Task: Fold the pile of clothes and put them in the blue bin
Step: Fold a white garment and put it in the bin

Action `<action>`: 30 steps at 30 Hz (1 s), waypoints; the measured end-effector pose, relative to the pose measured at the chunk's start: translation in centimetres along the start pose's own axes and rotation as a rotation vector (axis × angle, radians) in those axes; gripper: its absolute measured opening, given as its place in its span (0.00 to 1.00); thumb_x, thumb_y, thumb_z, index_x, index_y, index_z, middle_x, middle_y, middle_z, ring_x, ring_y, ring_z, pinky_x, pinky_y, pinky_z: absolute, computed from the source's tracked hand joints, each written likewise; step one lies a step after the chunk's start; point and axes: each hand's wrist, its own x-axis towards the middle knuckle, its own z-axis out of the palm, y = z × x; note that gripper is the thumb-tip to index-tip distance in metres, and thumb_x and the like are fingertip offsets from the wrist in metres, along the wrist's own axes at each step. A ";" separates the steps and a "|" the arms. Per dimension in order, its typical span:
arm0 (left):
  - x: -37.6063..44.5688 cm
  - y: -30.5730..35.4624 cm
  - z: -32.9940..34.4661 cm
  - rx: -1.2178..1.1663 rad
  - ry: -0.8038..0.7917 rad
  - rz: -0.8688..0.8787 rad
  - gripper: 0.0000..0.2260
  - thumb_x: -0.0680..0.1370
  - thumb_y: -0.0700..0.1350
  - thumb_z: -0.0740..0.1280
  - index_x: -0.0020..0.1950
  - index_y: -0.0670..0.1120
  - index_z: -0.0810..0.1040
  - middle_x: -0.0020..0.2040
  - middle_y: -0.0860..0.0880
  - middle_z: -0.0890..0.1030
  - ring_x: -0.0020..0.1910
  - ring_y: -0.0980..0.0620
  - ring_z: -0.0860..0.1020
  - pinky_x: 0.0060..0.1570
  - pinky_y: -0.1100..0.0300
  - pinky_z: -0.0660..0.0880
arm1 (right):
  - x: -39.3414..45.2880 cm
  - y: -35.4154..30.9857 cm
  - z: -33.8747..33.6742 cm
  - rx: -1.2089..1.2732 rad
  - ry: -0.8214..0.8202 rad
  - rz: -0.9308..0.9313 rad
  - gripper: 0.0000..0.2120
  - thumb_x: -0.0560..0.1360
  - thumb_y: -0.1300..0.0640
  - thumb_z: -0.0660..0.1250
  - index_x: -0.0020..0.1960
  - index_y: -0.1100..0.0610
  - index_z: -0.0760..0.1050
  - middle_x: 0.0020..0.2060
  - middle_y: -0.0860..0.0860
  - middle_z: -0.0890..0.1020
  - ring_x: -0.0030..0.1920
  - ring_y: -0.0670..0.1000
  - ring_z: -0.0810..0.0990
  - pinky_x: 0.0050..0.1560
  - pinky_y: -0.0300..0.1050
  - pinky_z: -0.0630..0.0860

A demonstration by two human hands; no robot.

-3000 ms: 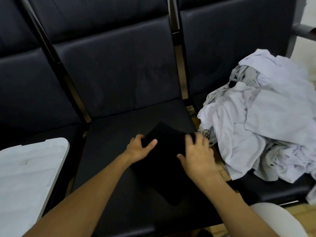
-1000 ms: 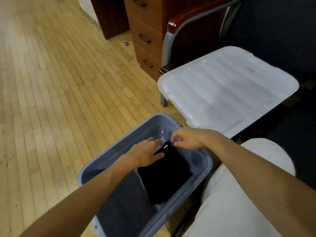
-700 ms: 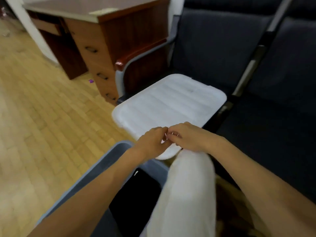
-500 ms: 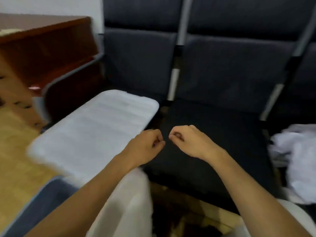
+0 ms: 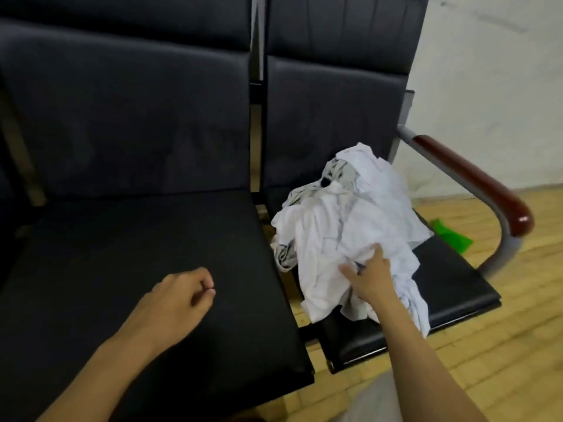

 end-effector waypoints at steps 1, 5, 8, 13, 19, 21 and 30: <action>0.1 0.2 0.0 -0.022 -0.005 0.004 0.03 0.80 0.51 0.64 0.47 0.59 0.75 0.38 0.56 0.80 0.36 0.59 0.79 0.43 0.55 0.81 | 0.4 0.6 0.3 0.043 0.076 -0.015 0.46 0.73 0.50 0.74 0.80 0.55 0.47 0.67 0.63 0.69 0.61 0.62 0.76 0.61 0.53 0.75; -0.2 -0.2 -0.6 0.000 -0.028 0.006 0.03 0.81 0.50 0.64 0.48 0.59 0.74 0.40 0.55 0.80 0.38 0.59 0.80 0.44 0.56 0.81 | 2.0 0.8 1.4 -0.073 0.296 -0.048 0.09 0.80 0.58 0.64 0.56 0.63 0.75 0.49 0.62 0.79 0.51 0.64 0.80 0.46 0.48 0.72; -0.6 -1.1 -1.5 0.006 0.000 -0.002 0.04 0.81 0.50 0.64 0.47 0.59 0.74 0.39 0.55 0.79 0.37 0.60 0.79 0.42 0.58 0.80 | 1.4 -1.5 0.6 -0.095 0.559 -0.099 0.18 0.80 0.59 0.58 0.34 0.64 0.74 0.37 0.62 0.77 0.43 0.65 0.79 0.38 0.47 0.65; -1.3 -1.5 -2.3 -0.214 0.030 0.085 0.09 0.77 0.55 0.69 0.53 0.65 0.72 0.45 0.58 0.79 0.44 0.64 0.78 0.46 0.58 0.80 | -4.1 -10.7 -1.4 0.119 0.768 -0.630 0.17 0.82 0.58 0.59 0.34 0.60 0.70 0.31 0.54 0.73 0.33 0.48 0.67 0.35 0.37 0.59; -3.9 1.0 -2.7 -0.700 0.166 0.349 0.51 0.65 0.54 0.81 0.76 0.68 0.50 0.69 0.65 0.67 0.67 0.61 0.71 0.62 0.60 0.74 | -18.0 -23.0 -1.8 0.937 0.082 -0.859 0.15 0.84 0.62 0.55 0.40 0.55 0.71 0.32 0.44 0.73 0.35 0.38 0.71 0.36 0.32 0.69; -4.9 1.3 -2.9 -0.831 0.225 0.329 0.39 0.70 0.44 0.79 0.74 0.61 0.63 0.66 0.62 0.75 0.64 0.62 0.75 0.59 0.62 0.77 | -18.7 -23.6 -1.9 1.073 0.009 -0.723 0.15 0.84 0.59 0.57 0.40 0.52 0.73 0.32 0.41 0.76 0.35 0.39 0.73 0.37 0.35 0.71; -6.6 -3.8 -5.2 -0.648 0.197 0.116 0.20 0.80 0.60 0.61 0.36 0.47 0.76 0.33 0.53 0.73 0.31 0.55 0.70 0.33 0.61 0.67 | -12.9 -20.5 1.8 1.166 -0.193 -0.091 0.11 0.82 0.55 0.58 0.44 0.50 0.76 0.37 0.45 0.79 0.38 0.45 0.78 0.38 0.42 0.76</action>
